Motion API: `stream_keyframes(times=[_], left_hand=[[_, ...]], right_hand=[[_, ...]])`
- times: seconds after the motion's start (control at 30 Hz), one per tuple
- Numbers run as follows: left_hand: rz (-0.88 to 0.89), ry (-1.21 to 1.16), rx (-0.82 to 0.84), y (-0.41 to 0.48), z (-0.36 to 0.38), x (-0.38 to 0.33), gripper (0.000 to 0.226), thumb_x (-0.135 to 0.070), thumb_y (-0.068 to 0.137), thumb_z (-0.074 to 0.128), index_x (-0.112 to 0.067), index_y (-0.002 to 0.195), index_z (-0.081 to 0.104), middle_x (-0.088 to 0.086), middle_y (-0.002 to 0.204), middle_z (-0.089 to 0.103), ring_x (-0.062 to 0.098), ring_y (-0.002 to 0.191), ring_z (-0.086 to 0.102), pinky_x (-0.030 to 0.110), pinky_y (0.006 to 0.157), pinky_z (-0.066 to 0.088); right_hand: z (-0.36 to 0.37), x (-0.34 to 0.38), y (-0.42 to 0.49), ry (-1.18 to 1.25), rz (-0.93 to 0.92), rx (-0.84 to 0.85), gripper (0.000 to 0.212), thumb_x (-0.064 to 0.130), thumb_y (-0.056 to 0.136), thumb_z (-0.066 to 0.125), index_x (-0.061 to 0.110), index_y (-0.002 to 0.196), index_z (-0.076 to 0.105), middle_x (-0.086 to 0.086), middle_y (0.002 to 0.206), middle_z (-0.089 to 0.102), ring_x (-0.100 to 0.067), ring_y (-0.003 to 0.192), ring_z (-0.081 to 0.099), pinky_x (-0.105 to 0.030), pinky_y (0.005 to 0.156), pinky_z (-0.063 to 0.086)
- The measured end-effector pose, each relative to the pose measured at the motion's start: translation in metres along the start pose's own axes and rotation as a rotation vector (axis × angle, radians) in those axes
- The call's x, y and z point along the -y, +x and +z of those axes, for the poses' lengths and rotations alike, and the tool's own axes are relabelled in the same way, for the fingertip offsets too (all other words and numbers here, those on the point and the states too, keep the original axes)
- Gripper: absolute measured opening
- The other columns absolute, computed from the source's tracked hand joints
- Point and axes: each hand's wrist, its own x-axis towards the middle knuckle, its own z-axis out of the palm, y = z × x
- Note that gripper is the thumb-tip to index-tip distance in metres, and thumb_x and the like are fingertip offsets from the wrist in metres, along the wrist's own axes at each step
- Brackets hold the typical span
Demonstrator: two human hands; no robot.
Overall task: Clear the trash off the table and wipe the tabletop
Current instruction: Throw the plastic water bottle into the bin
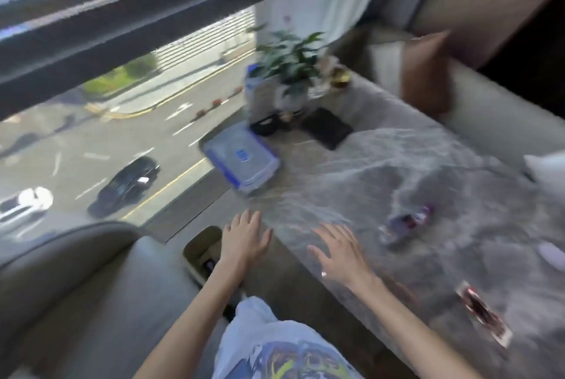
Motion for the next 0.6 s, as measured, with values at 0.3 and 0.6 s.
stream_keyframes(times=[0.3,0.6], left_hand=[[0.514,0.181,0.063,0.018,0.008,-0.199,0.046,-0.048,0.093,0.040,-0.022,0.130,0.046,0.003,0.132,0.054,0.030,0.116,0.055,0.041,0.094,0.044],[0.677,0.170,0.112,0.066,0.011,-0.261,0.054,-0.047,0.093,0.042,-0.020,0.140,0.036,0.004,0.145,0.042,0.026,0.132,0.043,0.044,0.101,0.045]], right_hand=[[-0.068,-0.132,-0.101,0.041,0.480,-0.311,0.057,0.056,0.084,0.048,0.022,0.128,0.058,-0.006,0.133,0.058,-0.028,0.118,0.056,-0.038,0.101,0.042],[-0.084,-0.169,-0.113,0.114,0.663,-0.524,0.058,0.059,0.084,0.043,0.019,0.121,0.063,0.001,0.122,0.065,-0.022,0.112,0.060,-0.034,0.096,0.045]])
